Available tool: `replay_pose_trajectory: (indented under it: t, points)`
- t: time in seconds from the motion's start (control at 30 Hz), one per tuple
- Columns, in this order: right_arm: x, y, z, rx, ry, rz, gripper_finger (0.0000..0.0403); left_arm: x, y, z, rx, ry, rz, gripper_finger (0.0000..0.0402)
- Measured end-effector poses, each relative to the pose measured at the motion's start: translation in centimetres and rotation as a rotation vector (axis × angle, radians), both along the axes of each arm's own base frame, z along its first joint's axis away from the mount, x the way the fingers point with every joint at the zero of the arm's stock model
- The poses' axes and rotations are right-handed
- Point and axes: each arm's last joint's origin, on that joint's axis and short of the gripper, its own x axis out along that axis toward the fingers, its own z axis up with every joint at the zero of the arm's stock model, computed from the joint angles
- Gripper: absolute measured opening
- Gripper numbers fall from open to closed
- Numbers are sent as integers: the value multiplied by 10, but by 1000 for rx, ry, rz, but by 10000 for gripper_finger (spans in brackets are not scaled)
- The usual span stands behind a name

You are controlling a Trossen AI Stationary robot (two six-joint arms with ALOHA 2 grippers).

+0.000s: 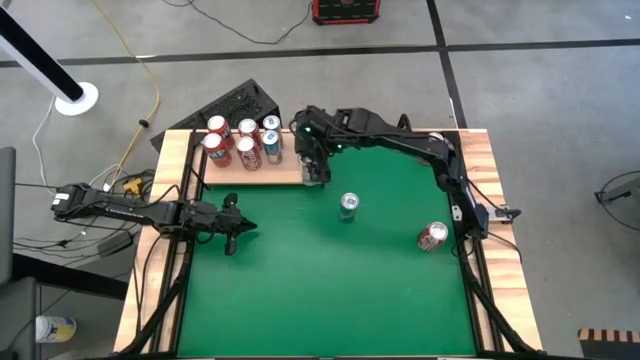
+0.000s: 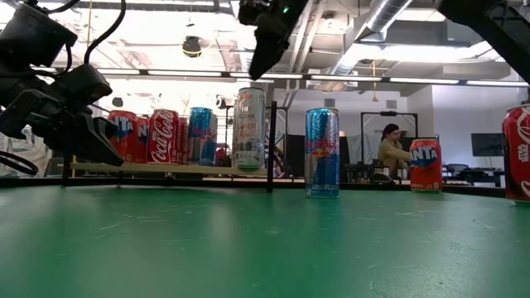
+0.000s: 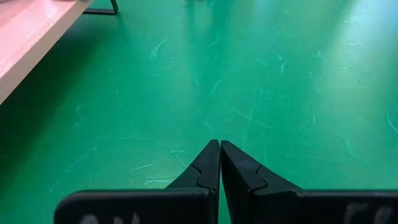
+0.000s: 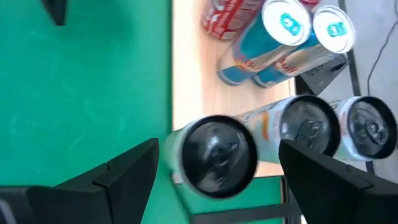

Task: Place canned beverage on shelf
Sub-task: Put the white and yellow soda can on the shelf aligned with the other white and yellow soda cans

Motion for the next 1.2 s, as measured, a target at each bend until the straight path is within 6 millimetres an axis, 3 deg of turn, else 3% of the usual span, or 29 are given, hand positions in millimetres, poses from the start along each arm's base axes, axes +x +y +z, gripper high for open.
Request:
replay_pose_trajectory:
  t: [0.13, 0.27, 0.37, 0.5, 0.53, 0.97, 1.2]
  points:
    - [-14, 15, 7, 58, 63, -31, 336, 0, 0, 0, 0, 0, 0, 0]
    - [-18, 23, 4, 112, 117, -40, 274, 0, 0, 0, 0, 0, 0, 0]
    - [-15, 21, -4, 138, 132, -28, 186, 0, 0, 0, 0, 0, 0, 0]
    - [-13, 13, -17, 137, 161, -38, 32, 0, 0, 0, 0, 0, 0, 0]
    - [-12, 11, -19, 137, 159, -42, 21, 0, 0, 0, 0, 0, 0, 0]
    - [-8, -3, -25, 118, 134, -81, 18, 0, 0, 0, 0, 0, 0, 0]
    - [0, -10, -40, 83, 167, -93, 18, 0, 0, 0, 0, 0, 0, 0]
